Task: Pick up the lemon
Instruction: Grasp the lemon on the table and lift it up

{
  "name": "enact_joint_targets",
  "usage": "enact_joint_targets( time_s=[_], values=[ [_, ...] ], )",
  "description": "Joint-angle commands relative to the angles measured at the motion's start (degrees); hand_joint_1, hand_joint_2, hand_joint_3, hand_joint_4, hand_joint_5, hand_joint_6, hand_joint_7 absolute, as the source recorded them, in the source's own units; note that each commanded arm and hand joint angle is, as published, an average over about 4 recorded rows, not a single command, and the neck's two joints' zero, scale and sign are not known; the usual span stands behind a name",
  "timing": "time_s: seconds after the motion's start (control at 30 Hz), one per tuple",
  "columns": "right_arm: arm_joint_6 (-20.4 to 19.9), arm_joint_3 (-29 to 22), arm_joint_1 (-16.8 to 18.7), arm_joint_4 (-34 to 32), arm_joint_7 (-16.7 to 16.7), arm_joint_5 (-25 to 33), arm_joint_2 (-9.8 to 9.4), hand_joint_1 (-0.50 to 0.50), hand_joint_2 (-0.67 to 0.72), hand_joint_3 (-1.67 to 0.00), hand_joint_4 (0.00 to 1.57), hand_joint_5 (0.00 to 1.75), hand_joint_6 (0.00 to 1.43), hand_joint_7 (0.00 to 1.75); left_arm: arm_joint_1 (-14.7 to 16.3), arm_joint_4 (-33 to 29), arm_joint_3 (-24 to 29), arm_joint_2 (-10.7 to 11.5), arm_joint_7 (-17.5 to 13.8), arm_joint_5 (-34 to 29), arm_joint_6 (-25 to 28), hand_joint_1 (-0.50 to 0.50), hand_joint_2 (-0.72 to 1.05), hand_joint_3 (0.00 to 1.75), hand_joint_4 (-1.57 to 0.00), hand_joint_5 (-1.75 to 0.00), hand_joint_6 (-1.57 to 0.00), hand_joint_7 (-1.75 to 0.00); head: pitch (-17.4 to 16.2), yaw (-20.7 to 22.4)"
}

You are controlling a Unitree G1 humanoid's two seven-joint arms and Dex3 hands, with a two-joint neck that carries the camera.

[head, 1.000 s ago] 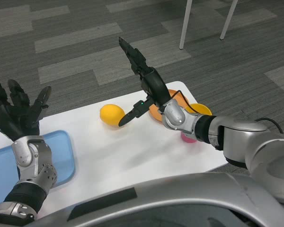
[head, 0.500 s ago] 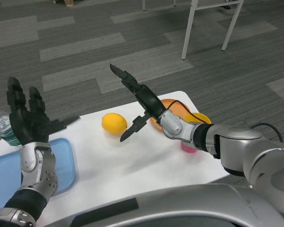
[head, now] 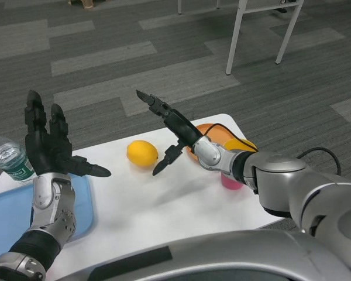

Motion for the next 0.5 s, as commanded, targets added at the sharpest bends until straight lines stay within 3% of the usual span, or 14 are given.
enact_joint_targets(
  time_s=[0.03,0.5],
  values=[
    [1.19,2.47,-2.48,1.57,0.34,0.45,1.01,-0.17,-0.11,0.0,0.0,0.0,0.0,0.0,-1.04,0.42,-0.94,0.56,-0.25,-0.11,0.52,-0.5,-0.72,0.09,0.0,0.0,0.0,-0.05,-0.29,-0.46],
    [2.0,5.79,-3.45,2.34,1.95,0.67,2.54,-0.17,-0.18,0.0,0.0,0.0,0.0,0.0,-1.53,0.8,-1.93,1.15,-0.25,-1.01,0.65,-0.5,-0.64,0.09,0.0,0.0,0.0,-0.02,-1.31,0.35]
  ],
)
